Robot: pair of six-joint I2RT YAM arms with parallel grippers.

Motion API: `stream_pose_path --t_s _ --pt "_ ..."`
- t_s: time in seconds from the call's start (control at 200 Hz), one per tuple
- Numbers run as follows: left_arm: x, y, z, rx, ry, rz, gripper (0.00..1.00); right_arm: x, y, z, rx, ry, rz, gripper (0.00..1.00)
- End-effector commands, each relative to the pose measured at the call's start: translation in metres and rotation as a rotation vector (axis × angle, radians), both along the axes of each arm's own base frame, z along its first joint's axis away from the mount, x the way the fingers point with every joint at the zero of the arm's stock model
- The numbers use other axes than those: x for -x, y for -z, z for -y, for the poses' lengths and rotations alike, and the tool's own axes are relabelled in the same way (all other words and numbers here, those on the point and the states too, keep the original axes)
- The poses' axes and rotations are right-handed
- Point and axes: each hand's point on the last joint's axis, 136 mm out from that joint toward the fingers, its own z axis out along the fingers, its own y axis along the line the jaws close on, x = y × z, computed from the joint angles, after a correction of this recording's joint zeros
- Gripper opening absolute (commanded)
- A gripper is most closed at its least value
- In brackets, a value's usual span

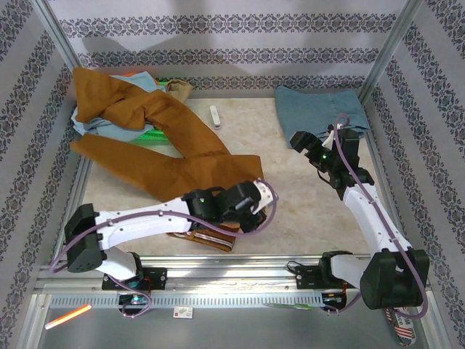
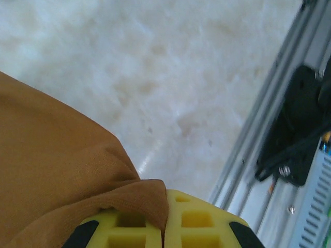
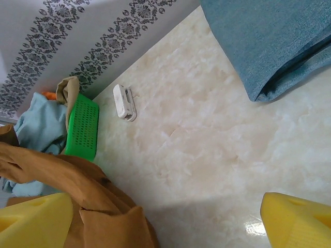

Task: Fold and stack the trousers

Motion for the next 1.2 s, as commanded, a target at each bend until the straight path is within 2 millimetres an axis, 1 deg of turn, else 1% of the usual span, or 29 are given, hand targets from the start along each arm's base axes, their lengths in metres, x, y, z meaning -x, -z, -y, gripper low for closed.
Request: stream_pose_path --t_s 0.0,0.035,0.065,0.09,0.11,0.155,0.175,0.19,0.21,0.23,0.275,0.285,0.32,0.36,0.38,0.4,0.44,0.47,0.48,0.56,0.629,0.649,0.704,0.769,0.839,0.889,0.989,1.094,1.194 --pt "0.011 0.013 0.003 -0.025 -0.005 -0.072 0.34 0.002 0.001 -0.003 -0.01 -0.012 -0.011 0.93" --pt "0.01 0.013 0.0 -0.032 -0.006 -0.06 0.37 0.002 0.001 -0.004 -0.003 -0.015 -0.009 0.93" --pt "0.008 0.007 -0.003 -0.023 -0.019 -0.039 0.5 0.002 0.001 -0.004 0.002 -0.015 -0.01 0.93" --pt "0.003 0.0 -0.008 -0.014 -0.042 -0.01 0.65 0.002 0.001 -0.005 0.006 -0.017 -0.012 0.93" --pt "0.001 -0.007 -0.013 -0.003 -0.057 0.011 0.72 0.002 0.0 -0.006 0.009 -0.021 -0.011 0.93" --pt "-0.009 -0.025 -0.026 0.023 -0.099 0.071 0.83 0.003 -0.002 -0.01 0.019 -0.036 -0.006 0.93" --pt "-0.015 -0.034 -0.035 0.035 -0.133 0.102 0.89 0.003 -0.002 -0.013 0.025 -0.042 -0.006 0.93" --pt "-0.019 -0.041 -0.043 0.048 -0.16 0.121 0.97 0.003 -0.003 -0.014 0.028 -0.046 -0.005 0.93" --pt "-0.028 -0.051 -0.055 0.064 -0.207 0.146 1.0 0.003 -0.003 -0.017 0.032 -0.052 -0.005 0.93" --pt "-0.037 -0.058 -0.067 0.082 -0.256 0.158 1.0 0.003 -0.004 -0.019 0.037 -0.06 -0.002 0.93" --pt "-0.06 -0.074 -0.105 0.118 -0.414 0.185 1.0 0.005 -0.005 -0.026 0.046 -0.076 0.001 0.93" --pt "-0.069 -0.076 -0.118 0.129 -0.469 0.181 1.0 0.005 -0.005 -0.028 0.048 -0.08 0.002 0.93" --pt "-0.084 -0.083 -0.152 0.167 -0.607 0.172 1.0 0.005 -0.006 -0.035 0.058 -0.098 0.009 0.93" --pt "-0.1 -0.084 -0.197 0.197 -0.79 0.161 1.0 0.006 -0.006 -0.042 0.07 -0.113 0.012 0.93" --pt "-0.105 -0.083 -0.22 0.208 -0.888 0.16 0.99 0.007 -0.006 -0.049 0.081 -0.131 0.014 0.93" --pt "-0.109 -0.084 -0.241 0.219 -0.966 0.161 0.98 0.007 -0.006 -0.052 0.088 -0.138 0.013 0.93" --pt "-0.112 -0.081 -0.279 0.215 -1.11 0.174 0.97 0.009 -0.005 -0.068 0.107 -0.181 0.016 0.93" --pt "-0.112 -0.075 -0.306 0.209 -1.228 0.167 0.97 0.01 -0.005 -0.076 0.121 -0.204 0.019 0.92" --pt "-0.112 -0.073 -0.314 0.209 -1.259 0.162 0.97 0.011 -0.005 -0.083 0.129 -0.222 0.02 0.92" --pt "-0.112 -0.049 -0.363 0.208 -1.468 0.086 0.97 0.017 -0.004 -0.111 0.181 -0.298 0.027 0.91" --pt "-0.111 -0.023 -0.394 0.186 -1.61 0.026 0.98 0.022 -0.003 -0.133 0.206 -0.362 0.03 0.91" --pt "-0.108 -0.015 -0.406 0.174 -1.664 0.013 0.99 0.023 -0.002 -0.136 0.206 -0.369 0.028 0.92" --pt "-0.107 0.004 -0.426 0.154 -1.758 -0.02 1.0 0.026 0.0 -0.147 0.203 -0.396 0.027 0.92" --pt "-0.105 0.026 -0.449 0.145 -1.87 -0.065 1.0 0.028 0.003 -0.152 0.204 -0.413 0.025 0.92" --pt "-0.108 0.053 -0.467 0.175 -1.953 -0.15 1.0 0.03 0.004 -0.152 0.207 -0.418 0.023 0.93" --pt "-0.111 0.07 -0.474 0.183 -1.995 -0.206 1.0 0.032 0.006 -0.15 0.215 -0.413 0.021 0.93" --pt "-0.125 0.089 -0.488 0.099 -2.028 -0.201 1.0 0.035 0.007 -0.141 0.228 -0.401 0.021 0.94" --pt "-0.135 0.12 -0.49 0.055 -2.034 -0.288 1.0 0.037 0.007 -0.126 0.217 -0.372 0.016 0.94" --pt "-0.132 0.142 -0.491 -0.002 -2.055 -0.335 0.99 0.038 0.006 -0.108 0.211 -0.332 0.011 0.95"
